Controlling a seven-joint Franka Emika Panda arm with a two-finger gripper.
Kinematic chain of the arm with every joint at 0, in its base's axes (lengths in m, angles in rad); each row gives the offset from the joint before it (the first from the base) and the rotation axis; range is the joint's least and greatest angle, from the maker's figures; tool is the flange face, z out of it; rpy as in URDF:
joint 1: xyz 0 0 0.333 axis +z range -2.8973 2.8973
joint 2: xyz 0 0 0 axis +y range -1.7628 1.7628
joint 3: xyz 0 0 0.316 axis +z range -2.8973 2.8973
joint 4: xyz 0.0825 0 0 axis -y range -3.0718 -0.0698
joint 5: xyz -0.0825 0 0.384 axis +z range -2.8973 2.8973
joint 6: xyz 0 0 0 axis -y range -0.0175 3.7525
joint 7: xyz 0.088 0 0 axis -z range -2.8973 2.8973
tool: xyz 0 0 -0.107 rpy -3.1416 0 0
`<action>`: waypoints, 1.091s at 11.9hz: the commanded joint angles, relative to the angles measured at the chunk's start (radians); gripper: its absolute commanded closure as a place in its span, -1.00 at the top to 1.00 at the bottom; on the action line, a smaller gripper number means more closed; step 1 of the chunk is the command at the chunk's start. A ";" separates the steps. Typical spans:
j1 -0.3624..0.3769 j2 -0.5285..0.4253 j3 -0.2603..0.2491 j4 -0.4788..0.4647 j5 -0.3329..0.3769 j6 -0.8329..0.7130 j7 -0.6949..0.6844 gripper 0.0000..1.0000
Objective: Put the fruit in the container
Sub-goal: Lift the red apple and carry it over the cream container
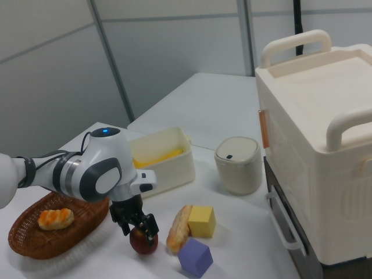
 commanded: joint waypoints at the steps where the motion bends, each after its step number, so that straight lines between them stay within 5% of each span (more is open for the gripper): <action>1: 0.008 0.001 -0.007 -0.012 -0.004 0.030 -0.011 0.67; 3: 0.008 0.005 -0.007 -0.007 -0.017 0.030 -0.011 -0.09; 4: 0.008 -0.002 -0.007 0.001 -0.017 0.027 -0.011 -0.21; 7: 0.007 -0.007 -0.008 0.085 -0.017 -0.049 -0.007 -0.23; 10: 0.008 -0.005 -0.007 0.290 -0.014 -0.250 -0.007 -0.22; 13: 0.051 0.011 0.001 0.430 -0.008 -0.255 -0.004 -0.20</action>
